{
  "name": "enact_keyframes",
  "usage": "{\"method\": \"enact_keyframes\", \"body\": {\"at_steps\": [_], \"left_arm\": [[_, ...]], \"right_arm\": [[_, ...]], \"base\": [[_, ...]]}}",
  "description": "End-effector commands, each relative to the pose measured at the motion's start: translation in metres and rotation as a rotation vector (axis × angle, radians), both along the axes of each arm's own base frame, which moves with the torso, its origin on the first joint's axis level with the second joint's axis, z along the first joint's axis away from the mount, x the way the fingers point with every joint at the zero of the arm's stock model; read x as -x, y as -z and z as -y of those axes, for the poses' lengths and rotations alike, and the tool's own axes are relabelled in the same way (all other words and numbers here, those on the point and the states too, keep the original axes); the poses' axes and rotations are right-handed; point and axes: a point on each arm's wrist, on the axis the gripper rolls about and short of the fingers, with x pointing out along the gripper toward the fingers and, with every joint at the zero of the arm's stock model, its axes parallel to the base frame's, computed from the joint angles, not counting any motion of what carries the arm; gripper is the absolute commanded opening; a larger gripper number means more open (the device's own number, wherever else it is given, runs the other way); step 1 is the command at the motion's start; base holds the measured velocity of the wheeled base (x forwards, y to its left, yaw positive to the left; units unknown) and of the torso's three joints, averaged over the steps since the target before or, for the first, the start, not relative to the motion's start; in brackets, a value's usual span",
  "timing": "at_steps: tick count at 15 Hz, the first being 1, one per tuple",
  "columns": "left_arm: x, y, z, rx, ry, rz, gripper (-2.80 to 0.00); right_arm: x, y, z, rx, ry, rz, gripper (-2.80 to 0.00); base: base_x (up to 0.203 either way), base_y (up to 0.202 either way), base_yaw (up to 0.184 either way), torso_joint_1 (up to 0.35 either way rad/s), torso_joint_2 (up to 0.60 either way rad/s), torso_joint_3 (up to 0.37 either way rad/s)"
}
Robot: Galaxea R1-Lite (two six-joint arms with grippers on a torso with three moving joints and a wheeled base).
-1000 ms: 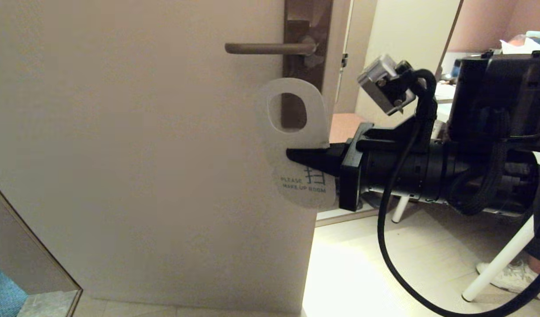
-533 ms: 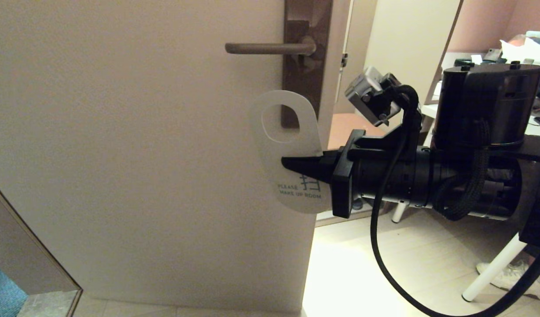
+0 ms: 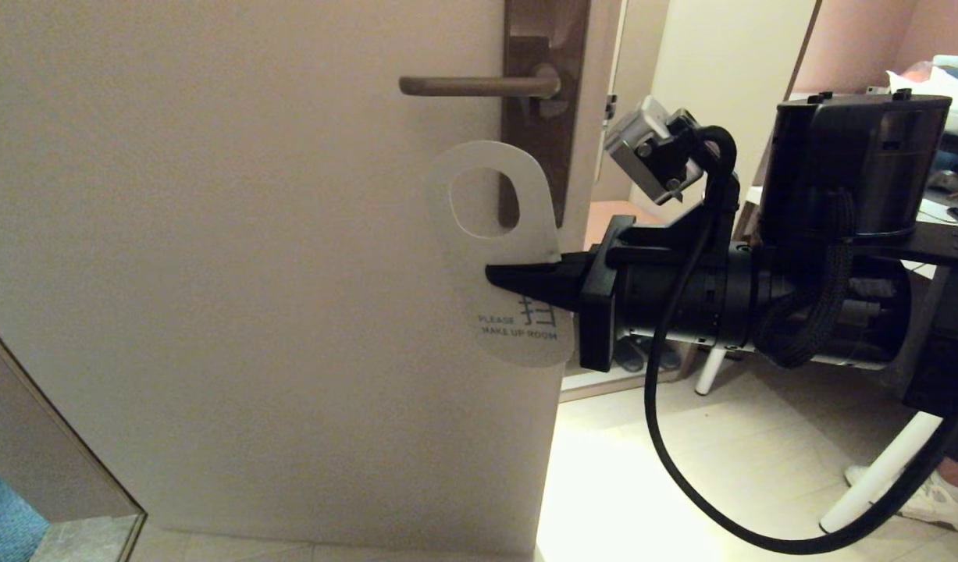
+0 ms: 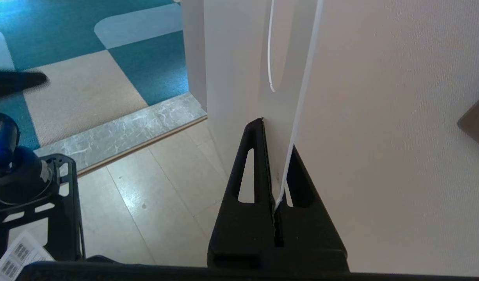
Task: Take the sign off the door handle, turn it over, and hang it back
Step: Hand it to the other hand
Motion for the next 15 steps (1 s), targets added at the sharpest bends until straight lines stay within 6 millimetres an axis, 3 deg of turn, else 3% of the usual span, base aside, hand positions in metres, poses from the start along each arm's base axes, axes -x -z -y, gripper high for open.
{"method": "enact_keyframes", "body": {"at_steps": [1,5,7,11,15], "left_arm": [[-0.012,-0.026,0.0,0.001,0.036,-0.051,-2.8],[-0.042,-0.079,0.005,0.022,0.264,-0.084,-2.8],[-0.06,-0.095,0.013,0.043,0.373,-0.097,-2.8],[-0.094,-0.116,0.035,0.148,0.541,-0.108,-2.8],[-0.106,-0.121,0.049,0.198,0.801,-0.163,-2.8]], "right_arm": [[-0.003,-0.001,-0.003,-0.004,-0.004,0.005,-2.8],[-0.006,-0.006,-0.005,-0.018,-0.004,0.02,-2.8],[-0.006,-0.01,-0.006,-0.026,-0.005,0.028,-2.8],[-0.006,-0.014,-0.007,-0.043,-0.074,0.032,-2.8],[-0.009,-0.013,-0.012,-0.052,-0.154,0.018,-2.8]], "base": [[0.0,0.0,0.0,0.0,0.0,0.0],[0.0,0.0,0.0,0.0,0.0,0.0],[0.0,0.0,0.0,0.0,0.0,0.0],[0.0,0.0,0.0,0.0,0.0,0.0],[0.0,0.0,0.0,0.0,0.0,0.0]]}}
